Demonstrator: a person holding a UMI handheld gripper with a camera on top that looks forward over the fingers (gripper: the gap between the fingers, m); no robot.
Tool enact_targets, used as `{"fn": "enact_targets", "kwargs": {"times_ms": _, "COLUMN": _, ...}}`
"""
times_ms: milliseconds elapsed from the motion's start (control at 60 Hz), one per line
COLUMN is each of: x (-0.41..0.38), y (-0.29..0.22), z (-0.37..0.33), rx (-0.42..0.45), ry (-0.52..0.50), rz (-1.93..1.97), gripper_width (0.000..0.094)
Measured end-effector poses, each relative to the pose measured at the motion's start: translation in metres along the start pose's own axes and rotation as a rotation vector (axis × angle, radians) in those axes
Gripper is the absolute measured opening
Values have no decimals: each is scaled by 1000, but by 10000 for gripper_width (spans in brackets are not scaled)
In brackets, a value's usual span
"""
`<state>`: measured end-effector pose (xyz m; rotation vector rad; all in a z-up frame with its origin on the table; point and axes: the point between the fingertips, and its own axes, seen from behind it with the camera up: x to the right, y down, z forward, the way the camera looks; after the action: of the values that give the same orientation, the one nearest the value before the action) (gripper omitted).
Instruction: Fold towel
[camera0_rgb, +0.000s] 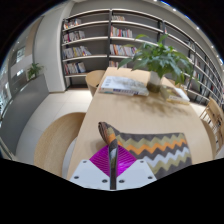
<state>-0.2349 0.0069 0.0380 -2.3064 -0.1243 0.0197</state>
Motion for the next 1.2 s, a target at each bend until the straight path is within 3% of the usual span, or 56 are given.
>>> {"fn": "enact_targets", "kwargs": {"times_ms": 200, "x": 119, "y": -64, "z": -58, "rx": 118, "ry": 70, "rz": 20, "gripper_width": 53}}
{"fn": "enact_targets", "kwargs": {"times_ms": 367, "x": 205, "y": -41, "z": -38, "rx": 70, "ry": 65, "rz": 24, "gripper_width": 78}}
{"fn": "enact_targets", "kwargs": {"times_ms": 433, "x": 225, "y": -14, "z": -22, "rx": 16, "ry": 51, "rz": 34, "gripper_width": 179}}
{"fn": "enact_targets", "kwargs": {"times_ms": 517, "x": 244, "y": 13, "z": -9, "rx": -52, "ry": 50, "rz": 10, "gripper_width": 433}}
{"fn": "enact_targets", "kwargs": {"times_ms": 600, "x": 247, "y": 21, "z": -12, "rx": -54, "ry": 34, "rz": 10, "gripper_width": 538}}
{"fn": "enact_targets", "kwargs": {"times_ms": 683, "x": 251, "y": 9, "z": -32, "rx": -25, "ry": 38, "rz": 22, "gripper_width": 640}}
{"fn": "enact_targets", "kwargs": {"times_ms": 850, "x": 249, "y": -38, "z": -92, "rx": 97, "ry": 40, "rz": 31, "gripper_width": 742}}
{"fn": "enact_targets", "kwargs": {"times_ms": 983, "x": 242, "y": -71, "z": -156, "rx": 206, "ry": 48, "rz": 35, "gripper_width": 773}}
{"fn": "enact_targets", "kwargs": {"times_ms": 1200, "x": 221, "y": -75, "z": -229, "rx": 269, "ry": 42, "rz": 51, "gripper_width": 793}}
